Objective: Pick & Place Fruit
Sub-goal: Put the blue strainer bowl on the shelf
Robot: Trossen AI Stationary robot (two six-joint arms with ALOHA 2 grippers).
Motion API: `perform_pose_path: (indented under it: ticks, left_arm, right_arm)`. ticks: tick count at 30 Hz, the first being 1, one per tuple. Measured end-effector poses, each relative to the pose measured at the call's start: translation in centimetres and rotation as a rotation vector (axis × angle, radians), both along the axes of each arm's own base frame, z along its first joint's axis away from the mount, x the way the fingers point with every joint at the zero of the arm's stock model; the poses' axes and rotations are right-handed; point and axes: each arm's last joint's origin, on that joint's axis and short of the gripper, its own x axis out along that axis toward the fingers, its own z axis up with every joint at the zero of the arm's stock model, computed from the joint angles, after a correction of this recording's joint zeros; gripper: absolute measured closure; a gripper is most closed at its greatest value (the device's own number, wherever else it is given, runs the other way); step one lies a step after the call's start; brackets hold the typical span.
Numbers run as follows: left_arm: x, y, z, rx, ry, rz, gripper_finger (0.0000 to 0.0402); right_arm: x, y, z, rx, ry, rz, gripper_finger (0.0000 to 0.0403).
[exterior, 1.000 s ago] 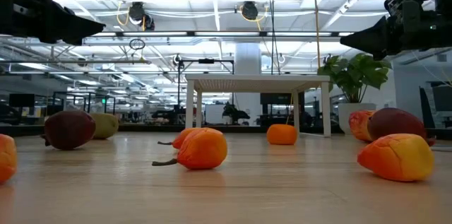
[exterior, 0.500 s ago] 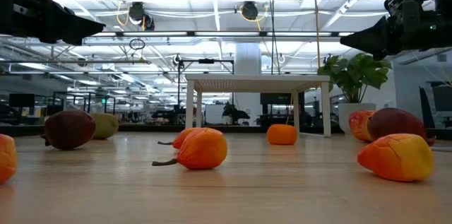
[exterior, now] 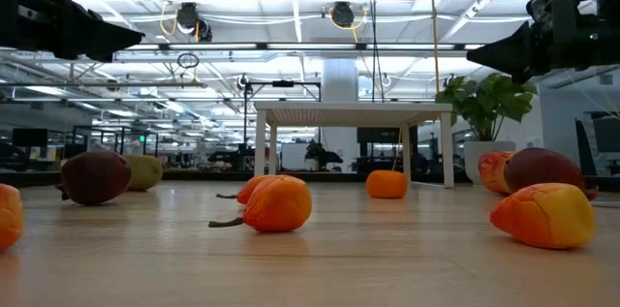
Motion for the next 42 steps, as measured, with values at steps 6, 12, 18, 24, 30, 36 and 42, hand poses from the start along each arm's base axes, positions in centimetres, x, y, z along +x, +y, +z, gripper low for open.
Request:
perform_pose_path:
  ticks: [6, 12, 18, 24, 30, 36, 42]
  left_arm:
    - [0.0, 0.0, 0.0, 0.0, 0.0, 0.0, 0.038]
    - [0.0, 0.0, 0.0, 0.0, 0.0, -0.001, 0.038]
    - [0.0, 0.0, 0.0, 0.003, 0.0, 0.013, 0.038]
    - [0.0, 0.0, 0.0, 0.003, 0.0, 0.016, 0.038]
    - [0.0, 0.0, 0.0, 0.001, 0.0, 0.017, 0.038]
    - [0.0, 0.0, 0.0, 0.0, -0.001, 0.017, 0.038]
    - [0.0, 0.0, 0.0, 0.003, -0.001, 0.017, 0.038]
  right_arm:
    - [0.0, 0.0, 0.1, 0.087, -0.042, 0.006, 0.0399]
    - [-0.1, 0.1, 1.1, 0.194, -0.181, 0.036, 0.0399]
    - [-0.3, 0.2, 2.7, 0.21, -0.306, 0.084, 0.0402]
    - [0.5, 0.1, 5.4, 0.236, -0.225, 0.128, 0.0402]
    - [2.3, -0.4, 8.5, 0.317, 0.001, 0.141, 0.0402]
    - [4.2, -0.4, 11.3, 0.428, 0.278, 0.145, 0.0402]
    - [6.1, 0.7, 12.7, 0.547, 0.544, 0.112, 0.0403]
